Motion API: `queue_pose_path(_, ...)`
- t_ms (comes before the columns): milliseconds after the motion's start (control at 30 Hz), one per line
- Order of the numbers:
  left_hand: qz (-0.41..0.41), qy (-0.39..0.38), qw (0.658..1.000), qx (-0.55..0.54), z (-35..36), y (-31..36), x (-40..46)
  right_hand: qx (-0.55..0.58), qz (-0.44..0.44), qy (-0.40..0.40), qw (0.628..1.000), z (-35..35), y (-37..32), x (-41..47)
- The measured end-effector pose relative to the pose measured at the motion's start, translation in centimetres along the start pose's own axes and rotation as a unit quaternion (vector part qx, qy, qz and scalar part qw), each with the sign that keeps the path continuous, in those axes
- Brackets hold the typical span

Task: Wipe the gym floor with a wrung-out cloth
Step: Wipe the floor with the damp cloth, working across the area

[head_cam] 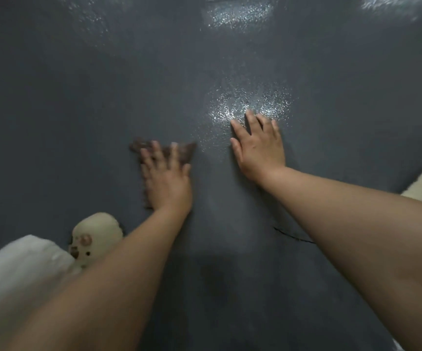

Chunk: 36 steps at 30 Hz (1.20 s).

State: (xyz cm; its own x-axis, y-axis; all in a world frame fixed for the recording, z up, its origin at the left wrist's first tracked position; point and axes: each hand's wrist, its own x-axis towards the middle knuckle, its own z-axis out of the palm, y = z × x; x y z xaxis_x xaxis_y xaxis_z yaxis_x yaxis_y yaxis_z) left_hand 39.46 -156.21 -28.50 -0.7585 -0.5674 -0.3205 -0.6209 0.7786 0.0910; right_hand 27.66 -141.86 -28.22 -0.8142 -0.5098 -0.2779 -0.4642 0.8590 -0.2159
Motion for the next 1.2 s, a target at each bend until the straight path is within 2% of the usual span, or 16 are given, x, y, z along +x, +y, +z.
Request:
queue_pose_path(67,0.099,-0.016,0.995,0.012,0.4,2.1,-1.3,0.013,0.006,0.007,1.000,0.0,-0.8,0.0)
queue_pose_path(133,0.151,-0.048,0.986,0.047,0.4,2.6,-1.6,0.005,0.000,-0.006,1.000,0.0,-1.6,-0.1)
queue_pose_path(300,0.168,-0.052,0.981,0.087,-0.6,-0.3,2.2,-0.002,-0.010,-0.018,1.000,0.0,-3.7,0.8)
queue_pose_path(500,-0.002,-0.024,1.000,0.015,-2.6,-8.6,6.5,-0.012,-0.016,-0.029,0.999,-0.3,-7.9,3.4)
queue_pose_path(633,-0.167,0.005,0.986,-0.026,-3.2,-16.1,5.9,-0.006,-0.053,-0.035,0.998,-0.1,-11.6,3.9)
queue_pose_path(733,-0.201,0.012,0.979,-0.043,-3.0,-17.7,5.0,0.002,-0.047,-0.033,0.998,0.2,-13.6,3.7)
queue_pose_path(800,-0.173,0.017,0.984,-0.037,-2.7,-16.4,4.5,0.007,-0.036,-0.034,0.999,0.5,-14.3,3.5)
queue_pose_path(867,-0.109,0.016,0.993,-0.035,-2.0,-13.9,4.0,0.007,-0.018,-0.034,0.999,1.0,-14.3,3.5)
queue_pose_path(967,0.077,0.005,0.997,-0.008,-0.9,-9.8,2.5,0.024,0.014,-0.018,0.999,1.2,-13.2,3.6)
queue_pose_path(1000,0.114,-0.020,0.993,0.008,-0.8,-8.5,2.3,0.024,0.013,-0.015,1.000,1.1,-12.5,3.6)
queue_pose_path(1100,0.172,-0.047,0.983,0.034,-1.3,-4.0,2.6,0.009,0.008,-0.001,1.000,0.4,-9.5,3.5)
queue_pose_path(1200,0.214,-0.084,0.972,0.040,-1.3,0.9,5.0,0.022,0.045,0.047,0.998,-0.3,-5.2,3.7)
